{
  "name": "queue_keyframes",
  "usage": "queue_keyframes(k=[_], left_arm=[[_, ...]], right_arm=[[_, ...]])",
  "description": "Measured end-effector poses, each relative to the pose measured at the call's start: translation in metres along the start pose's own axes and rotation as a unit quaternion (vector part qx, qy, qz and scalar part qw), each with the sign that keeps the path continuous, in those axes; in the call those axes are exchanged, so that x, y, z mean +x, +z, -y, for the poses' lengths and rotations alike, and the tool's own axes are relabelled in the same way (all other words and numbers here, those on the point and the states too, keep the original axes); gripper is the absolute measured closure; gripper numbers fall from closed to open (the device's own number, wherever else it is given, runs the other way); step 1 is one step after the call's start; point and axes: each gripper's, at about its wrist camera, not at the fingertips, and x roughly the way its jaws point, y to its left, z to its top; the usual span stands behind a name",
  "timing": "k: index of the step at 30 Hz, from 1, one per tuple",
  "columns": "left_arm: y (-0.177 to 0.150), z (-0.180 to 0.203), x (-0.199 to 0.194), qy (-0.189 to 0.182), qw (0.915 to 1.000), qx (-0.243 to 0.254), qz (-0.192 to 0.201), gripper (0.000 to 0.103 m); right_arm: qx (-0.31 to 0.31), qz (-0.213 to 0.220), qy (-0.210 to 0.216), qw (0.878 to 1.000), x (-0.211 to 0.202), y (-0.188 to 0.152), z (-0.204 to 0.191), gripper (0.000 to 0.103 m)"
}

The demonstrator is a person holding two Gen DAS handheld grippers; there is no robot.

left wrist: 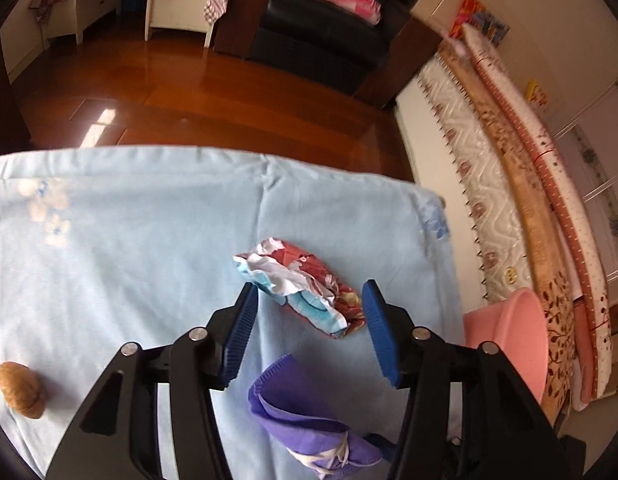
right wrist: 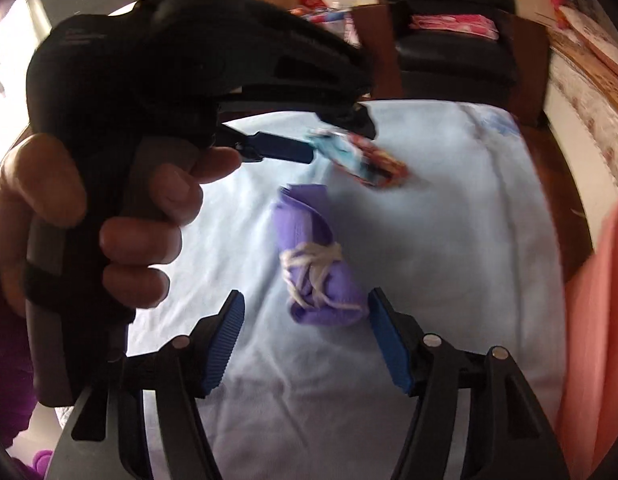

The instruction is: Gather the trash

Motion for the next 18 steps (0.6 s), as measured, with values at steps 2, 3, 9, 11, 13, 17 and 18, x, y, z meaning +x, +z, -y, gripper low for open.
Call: queue_keyframes(k=[2,3,9,11,13,17,18], left_arm=[[0.000,0.001,0.003,0.004,1.0000,-0.002,0.004,0.049],[0.000,0.002,0.003,0.008,0.9999,0.002,0.006,0.050],[-0.010,0.002,-0.006,-0.006,0.9996,0.017,0.022,0.096],[-0.014,0.002,-0.016,-0.008,0.9989,0.025,0.038,0.101],[-0.019,0.003,-0.032,-0.010,0.9971,0.039,0.065,0.101],[-0.030,0.003,-0.062,0.001,0.9921,0.066,0.106,0.101],[-0.032,0.002,-0.067,0.004,0.9913,0.068,0.113,0.101]], right_arm=[[0.012,0.002,0.002,1.000,-0.006,-0.002,0.006,0.040],[0.017,0.005,-0.001,1.000,-0.009,-0.004,0.008,0.040],[0.018,0.021,-0.013,1.000,-0.024,-0.007,0.012,0.040],[0.017,0.024,-0.016,0.999,-0.025,-0.003,0.011,0.040],[0.008,0.026,-0.019,0.999,-0.024,0.002,0.007,0.040],[-0.020,0.023,-0.034,0.999,-0.013,0.013,-0.008,0.040],[-0.026,0.023,-0.039,0.999,-0.009,0.016,-0.010,0.040]])
